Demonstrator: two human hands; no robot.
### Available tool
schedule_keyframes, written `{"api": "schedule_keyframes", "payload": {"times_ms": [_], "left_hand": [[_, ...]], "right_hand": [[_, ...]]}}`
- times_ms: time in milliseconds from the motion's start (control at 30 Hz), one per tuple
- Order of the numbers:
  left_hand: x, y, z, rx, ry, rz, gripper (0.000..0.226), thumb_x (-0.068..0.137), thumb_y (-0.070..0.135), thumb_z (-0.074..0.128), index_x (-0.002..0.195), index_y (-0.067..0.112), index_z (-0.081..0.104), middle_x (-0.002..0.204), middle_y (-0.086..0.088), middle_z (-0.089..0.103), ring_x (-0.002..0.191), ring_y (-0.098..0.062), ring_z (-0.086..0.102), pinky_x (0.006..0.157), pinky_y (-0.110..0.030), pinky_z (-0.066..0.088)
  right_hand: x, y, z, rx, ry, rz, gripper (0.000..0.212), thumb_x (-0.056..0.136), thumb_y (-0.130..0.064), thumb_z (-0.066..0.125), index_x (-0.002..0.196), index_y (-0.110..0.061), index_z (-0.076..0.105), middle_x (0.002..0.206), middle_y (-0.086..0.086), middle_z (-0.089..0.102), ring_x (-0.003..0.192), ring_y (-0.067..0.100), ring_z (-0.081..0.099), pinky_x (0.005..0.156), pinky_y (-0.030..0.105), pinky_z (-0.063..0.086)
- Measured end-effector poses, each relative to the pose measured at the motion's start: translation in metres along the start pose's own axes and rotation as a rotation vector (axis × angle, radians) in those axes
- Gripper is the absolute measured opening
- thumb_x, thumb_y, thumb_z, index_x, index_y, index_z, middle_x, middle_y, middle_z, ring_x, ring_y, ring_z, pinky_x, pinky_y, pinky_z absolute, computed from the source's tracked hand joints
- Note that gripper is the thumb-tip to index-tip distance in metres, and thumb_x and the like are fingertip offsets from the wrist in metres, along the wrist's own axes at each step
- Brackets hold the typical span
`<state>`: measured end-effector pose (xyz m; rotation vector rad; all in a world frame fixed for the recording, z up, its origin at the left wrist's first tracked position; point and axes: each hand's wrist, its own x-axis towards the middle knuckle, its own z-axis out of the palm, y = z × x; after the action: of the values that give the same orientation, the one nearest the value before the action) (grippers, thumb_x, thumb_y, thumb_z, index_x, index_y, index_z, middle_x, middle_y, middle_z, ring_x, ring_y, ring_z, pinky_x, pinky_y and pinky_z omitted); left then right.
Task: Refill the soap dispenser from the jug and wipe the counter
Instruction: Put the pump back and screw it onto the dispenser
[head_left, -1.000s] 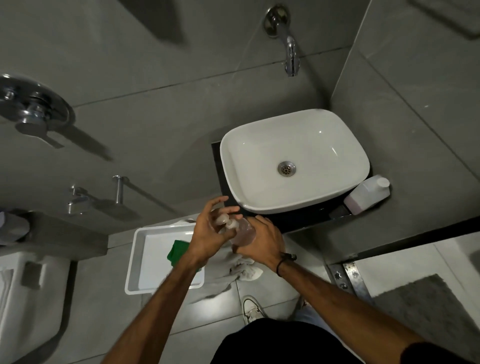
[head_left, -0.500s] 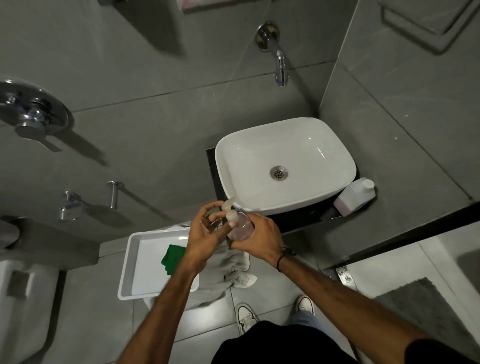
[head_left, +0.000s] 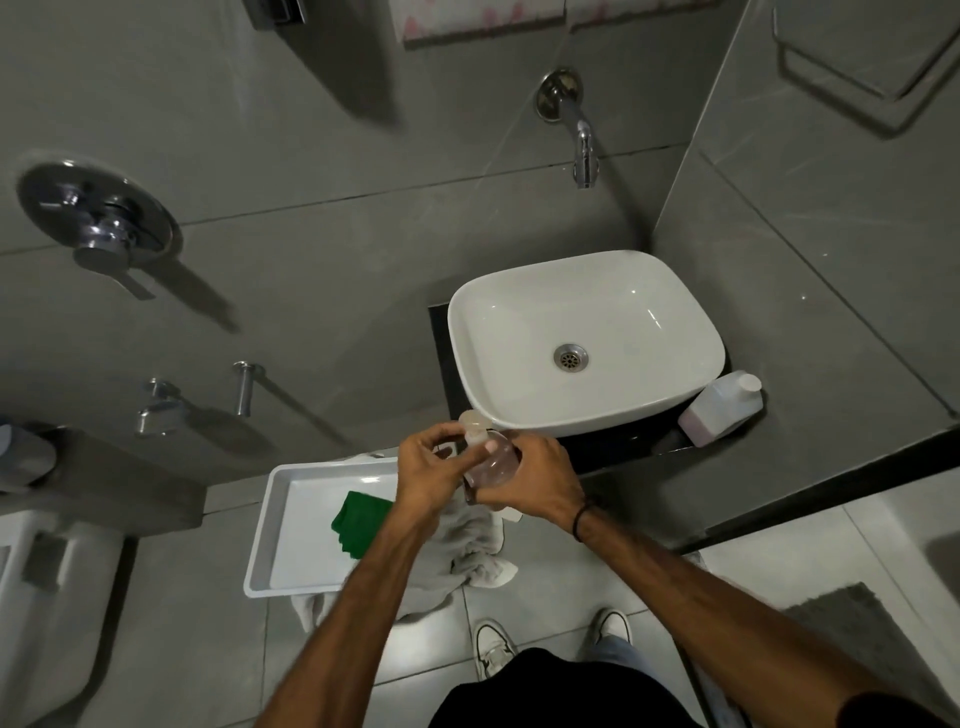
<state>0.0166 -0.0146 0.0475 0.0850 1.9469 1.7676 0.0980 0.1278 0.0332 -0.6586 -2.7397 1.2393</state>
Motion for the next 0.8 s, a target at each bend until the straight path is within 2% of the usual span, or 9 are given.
{"api": "schedule_keyframes", "payload": {"times_ms": [100, 200, 300, 367, 433, 500, 633, 733, 800], "left_hand": [[0.003, 0.007, -0.020, -0.036, -0.315, -0.029, 0.038, 0.074, 0.029, 0.092, 0.110, 0.021, 0.081, 0.114, -0.001, 0.080, 0.100, -0.016, 0.078, 0.077, -0.021, 0.060], [0.005, 0.009, -0.024, -0.012, -0.406, -0.037, 0.039, 0.082, 0.029, 0.086, 0.120, 0.023, 0.078, 0.133, 0.004, 0.070, 0.116, -0.018, 0.073, 0.084, -0.021, 0.059], [-0.003, 0.005, -0.011, 0.000, -0.190, 0.037, 0.045, 0.070, 0.036, 0.092, 0.111, 0.025, 0.078, 0.121, 0.000, 0.073, 0.109, -0.014, 0.074, 0.078, -0.020, 0.060], [-0.007, 0.001, -0.002, -0.029, -0.019, 0.084, 0.038, 0.065, 0.031, 0.097, 0.095, 0.020, 0.077, 0.098, 0.000, 0.079, 0.088, -0.009, 0.077, 0.068, -0.017, 0.060], [-0.007, -0.001, 0.005, -0.058, 0.061, 0.098, 0.030, 0.063, 0.025, 0.099, 0.078, 0.021, 0.074, 0.079, 0.001, 0.078, 0.072, -0.009, 0.076, 0.063, -0.016, 0.059], [-0.006, 0.000, 0.006, -0.090, 0.081, 0.081, 0.030, 0.058, 0.026, 0.101, 0.068, 0.022, 0.073, 0.071, 0.001, 0.076, 0.066, -0.011, 0.075, 0.062, -0.016, 0.059], [-0.002, 0.002, 0.001, -0.111, 0.054, 0.059, 0.046, 0.039, 0.045, 0.104, 0.058, 0.023, 0.068, 0.062, 0.000, 0.069, 0.061, -0.013, 0.070, 0.061, -0.021, 0.059], [0.002, 0.000, 0.002, -0.112, 0.082, 0.059, 0.043, 0.045, 0.037, 0.104, 0.053, 0.024, 0.063, 0.056, 0.005, 0.064, 0.059, -0.014, 0.066, 0.060, -0.025, 0.058], [0.004, -0.002, 0.004, -0.124, 0.130, 0.052, 0.043, 0.047, 0.036, 0.103, 0.055, 0.023, 0.063, 0.056, 0.004, 0.063, 0.059, -0.016, 0.066, 0.061, -0.027, 0.059]], "right_hand": [[0.001, 0.002, -0.005, -0.014, -0.086, -0.018, 0.076, 0.048, -0.059, 0.085, 0.115, -0.029, 0.068, 0.102, -0.010, 0.072, 0.094, 0.008, 0.067, 0.082, 0.035, 0.060], [-0.002, -0.002, -0.005, -0.002, -0.061, -0.037, 0.076, 0.049, -0.061, 0.084, 0.116, -0.029, 0.069, 0.105, -0.010, 0.073, 0.097, 0.009, 0.068, 0.083, 0.033, 0.060], [-0.004, -0.008, -0.002, -0.009, -0.015, -0.039, 0.070, 0.046, -0.063, 0.080, 0.108, -0.031, 0.070, 0.091, -0.014, 0.074, 0.084, 0.002, 0.068, 0.071, 0.024, 0.057], [-0.006, -0.012, -0.001, -0.024, 0.013, -0.023, 0.062, 0.045, -0.063, 0.078, 0.098, -0.032, 0.070, 0.083, -0.016, 0.071, 0.077, 0.000, 0.065, 0.065, 0.020, 0.052], [-0.006, -0.013, 0.000, -0.042, 0.023, -0.018, 0.062, 0.046, -0.064, 0.078, 0.099, -0.034, 0.070, 0.087, -0.016, 0.073, 0.079, 0.001, 0.065, 0.069, 0.020, 0.054], [-0.006, -0.013, 0.000, -0.050, 0.021, -0.019, 0.064, 0.045, -0.065, 0.078, 0.102, -0.037, 0.070, 0.089, -0.017, 0.073, 0.080, 0.000, 0.066, 0.071, 0.020, 0.056], [-0.008, -0.014, 0.000, -0.067, 0.007, 0.000, 0.062, 0.043, -0.067, 0.078, 0.096, -0.037, 0.068, 0.083, -0.018, 0.070, 0.076, -0.001, 0.063, 0.065, 0.017, 0.051], [-0.010, -0.018, 0.001, -0.078, 0.034, -0.002, 0.054, 0.043, -0.068, 0.076, 0.087, -0.041, 0.061, 0.077, -0.021, 0.064, 0.069, -0.005, 0.057, 0.060, 0.010, 0.042], [-0.009, -0.020, 0.001, -0.089, 0.047, -0.013, 0.054, 0.044, -0.068, 0.076, 0.088, -0.039, 0.063, 0.079, -0.020, 0.065, 0.070, -0.003, 0.059, 0.061, 0.013, 0.046]]}}
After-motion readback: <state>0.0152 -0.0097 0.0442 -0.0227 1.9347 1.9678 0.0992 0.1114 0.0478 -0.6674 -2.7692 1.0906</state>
